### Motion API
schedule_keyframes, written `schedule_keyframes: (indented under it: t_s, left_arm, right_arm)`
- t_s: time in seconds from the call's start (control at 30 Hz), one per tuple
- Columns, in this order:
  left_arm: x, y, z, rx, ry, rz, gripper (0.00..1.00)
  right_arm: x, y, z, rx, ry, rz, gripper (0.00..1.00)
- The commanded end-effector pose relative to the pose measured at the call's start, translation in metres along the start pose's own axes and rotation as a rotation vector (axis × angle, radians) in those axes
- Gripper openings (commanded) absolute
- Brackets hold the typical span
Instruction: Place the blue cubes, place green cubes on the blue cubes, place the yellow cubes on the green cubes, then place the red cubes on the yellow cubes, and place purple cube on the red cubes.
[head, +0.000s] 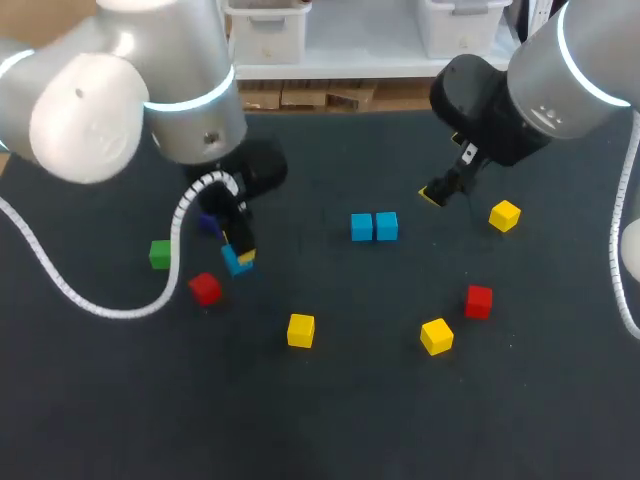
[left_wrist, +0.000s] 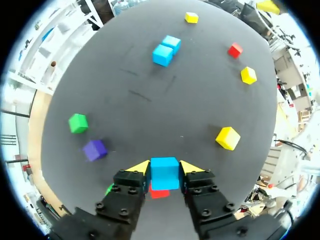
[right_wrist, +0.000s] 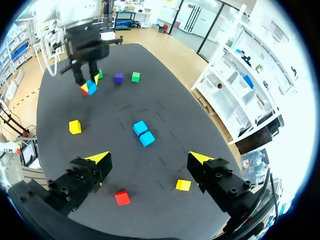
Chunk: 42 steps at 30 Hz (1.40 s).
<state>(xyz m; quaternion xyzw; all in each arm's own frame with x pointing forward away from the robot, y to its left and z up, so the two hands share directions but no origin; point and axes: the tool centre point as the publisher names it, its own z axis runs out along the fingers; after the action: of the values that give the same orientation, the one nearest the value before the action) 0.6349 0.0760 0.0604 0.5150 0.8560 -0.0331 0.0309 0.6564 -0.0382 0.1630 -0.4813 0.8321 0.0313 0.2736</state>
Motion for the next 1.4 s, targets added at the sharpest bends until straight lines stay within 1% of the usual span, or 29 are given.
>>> schedule_keyframes:
  t_s: [0.03, 0.17, 0.23, 0.53, 0.63, 0.7, 0.8, 0.87, 1.07, 1.13, 1.23, 1.4]
  left_arm:
    - [-0.004, 0.01, -0.019, -0.021, 0.008, 0.017, 0.0]
    - [-0.012, 0.019, -0.029, -0.047, 0.004, 0.042, 0.0]
    - [-0.018, 0.02, -0.033, -0.041, -0.001, 0.065, 0.0]
    - [-0.04, 0.016, -0.043, 0.0, -0.021, 0.218, 0.0]
    - [-0.046, 0.014, -0.046, -0.002, -0.017, 0.281, 0.0]
    - [-0.052, 0.014, -0.049, 0.004, -0.016, 0.306, 0.0]
    - [-0.061, 0.018, -0.055, 0.011, -0.023, 0.319, 0.0]
    - [-0.067, 0.025, -0.058, 0.009, -0.025, 0.317, 0.0]
    - [-0.082, 0.047, -0.068, -0.003, -0.038, 0.255, 0.0]
    - [-0.087, 0.052, -0.069, -0.004, -0.039, 0.251, 0.0]
    - [-0.094, 0.057, -0.069, -0.014, -0.03, 0.261, 0.0]
    - [-0.103, 0.06, -0.065, -0.023, -0.01, 0.284, 0.0]
  right_arm:
    - [0.001, 0.001, 0.0, 0.005, -0.001, 0.001, 1.0]
    - [0.001, 0.001, 0.0, 0.005, -0.001, 0.001, 1.0]
    - [0.001, 0.001, 0.0, 0.005, -0.001, 0.001, 1.0]
    - [0.001, 0.001, 0.0, 0.005, -0.001, 0.001, 1.0]
    - [0.001, 0.001, 0.0, 0.005, -0.001, 0.001, 1.0]
    - [0.001, 0.001, 0.0, 0.005, -0.001, 0.001, 1.0]
    - [0.001, 0.001, 0.0, 0.005, -0.001, 0.001, 1.0]
    - [0.001, 0.001, 0.0, 0.005, -0.001, 0.001, 1.0]
    - [0.001, 0.001, 0.0, 0.005, -0.001, 0.001, 1.0]
    - [0.001, 0.001, 0.0, 0.005, -0.001, 0.001, 1.0]
    - [0.001, 0.001, 0.0, 0.005, -0.001, 0.001, 1.0]
    - [0.001, 0.001, 0.0, 0.005, -0.001, 0.001, 1.0]
